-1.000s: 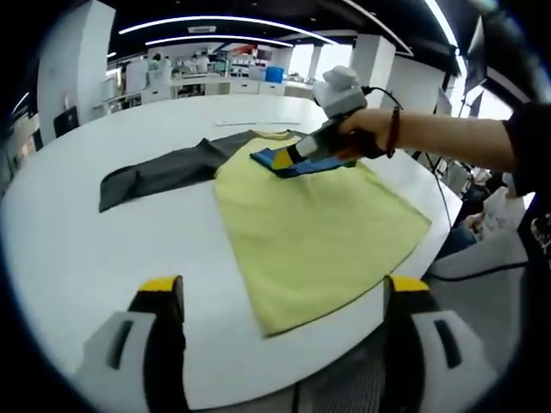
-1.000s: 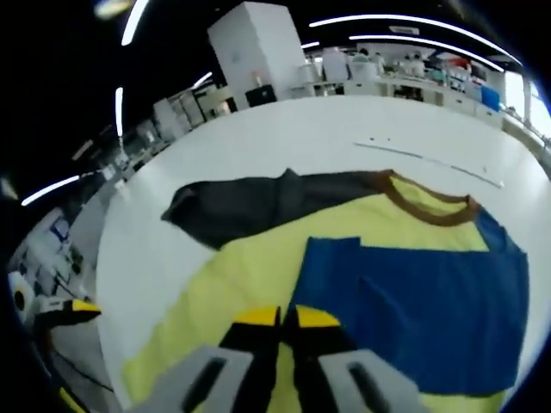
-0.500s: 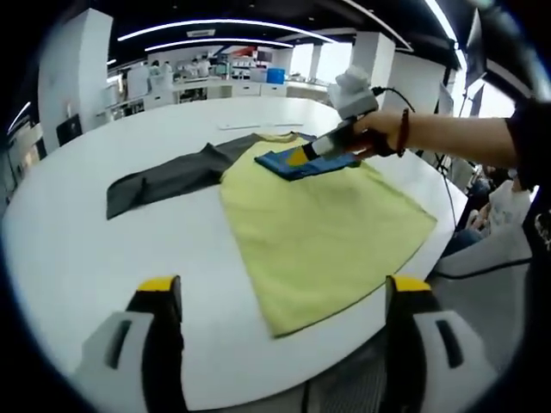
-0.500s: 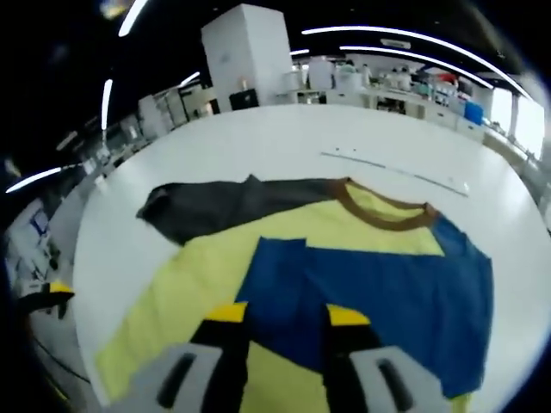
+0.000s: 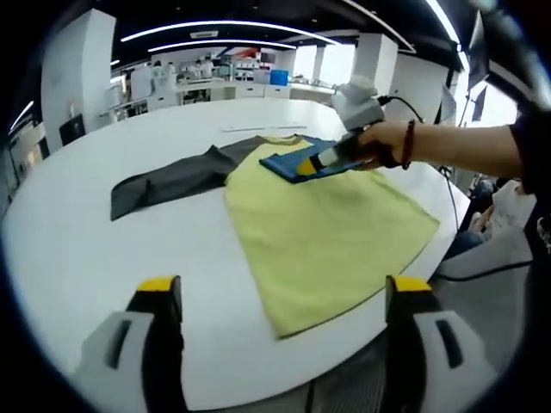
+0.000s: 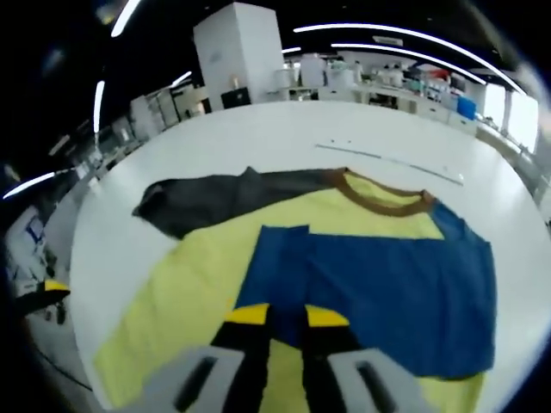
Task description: Fold the garment on the visible template until the final outline fits inside the template.
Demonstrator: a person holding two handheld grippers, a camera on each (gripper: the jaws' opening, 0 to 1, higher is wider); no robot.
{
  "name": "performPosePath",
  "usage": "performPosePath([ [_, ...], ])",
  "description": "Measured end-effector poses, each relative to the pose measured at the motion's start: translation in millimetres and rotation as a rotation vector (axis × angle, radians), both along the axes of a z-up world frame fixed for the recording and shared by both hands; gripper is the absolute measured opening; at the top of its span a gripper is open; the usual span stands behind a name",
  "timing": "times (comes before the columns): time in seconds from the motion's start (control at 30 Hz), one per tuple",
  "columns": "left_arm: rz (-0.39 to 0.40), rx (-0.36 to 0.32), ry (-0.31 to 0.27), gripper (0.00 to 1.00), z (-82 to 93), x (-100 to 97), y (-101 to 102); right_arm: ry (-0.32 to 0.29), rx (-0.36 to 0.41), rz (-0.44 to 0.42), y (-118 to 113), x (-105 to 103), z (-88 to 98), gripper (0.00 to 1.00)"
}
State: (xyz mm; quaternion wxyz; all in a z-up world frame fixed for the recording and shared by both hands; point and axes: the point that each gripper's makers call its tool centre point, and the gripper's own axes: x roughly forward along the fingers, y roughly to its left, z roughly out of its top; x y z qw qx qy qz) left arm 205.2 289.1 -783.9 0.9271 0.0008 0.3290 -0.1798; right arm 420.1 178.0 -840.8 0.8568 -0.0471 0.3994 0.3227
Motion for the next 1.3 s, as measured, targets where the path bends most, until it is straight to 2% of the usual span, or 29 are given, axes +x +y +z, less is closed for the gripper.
performPosePath([
  [0.13, 0.004, -0.001, 0.001, 0.95, -0.6, -1.4, 2.9, 0.016, 0.02, -0.036, -3.5, 0.7, 0.3, 0.07],
  [0.2, 0.004, -0.002, 0.0, 0.95, 0.0, -2.0, 2.4, 0.011, 0.026, -0.046, -4.1, 2.8, 1.6, 0.01],
  [0.27, 0.004, 0.001, 0.001, 0.95, 0.0, -2.1, 2.5, 0.008, 0.029, -0.046, -3.8, 2.9, 4.8, 0.0],
  [0.5, 0.001, 0.006, 0.001, 0.94, 0.6, -1.9, 1.0, -0.016, 0.088, 0.001, 10.2, -3.6, 25.3, 0.0],
  [0.67, -0.005, 0.006, -0.003, 0.94, 1.4, -1.5, 1.2, -0.037, 0.133, 0.063, 33.9, -8.4, 40.9, 0.0],
  [0.93, 0.009, 0.008, 0.006, 0.93, -0.1, -4.2, 5.5, -0.047, 0.134, 0.171, 61.6, -25.4, 38.3, 0.0],
  [1.03, 0.014, 0.004, 0.004, 0.93, 0.1, -4.5, 7.2, -0.01, 0.157, 0.215, 72.1, -37.3, 33.8, 0.0],
  [1.1, 0.016, 0.005, 0.004, 0.93, -0.2, -4.5, 7.4, -0.011, 0.165, 0.208, 72.8, -39.9, 33.9, 0.0],
  [1.2, 0.018, 0.004, 0.003, 0.94, 0.4, -4.6, 7.1, -0.019, 0.163, 0.22, 72.6, -41.8, 33.9, 0.07],
  [1.3, 0.017, 0.002, 0.002, 0.94, 0.7, -4.3, 5.7, -0.039, 0.139, 0.202, 64.4, -33.4, 32.1, 0.25],
])
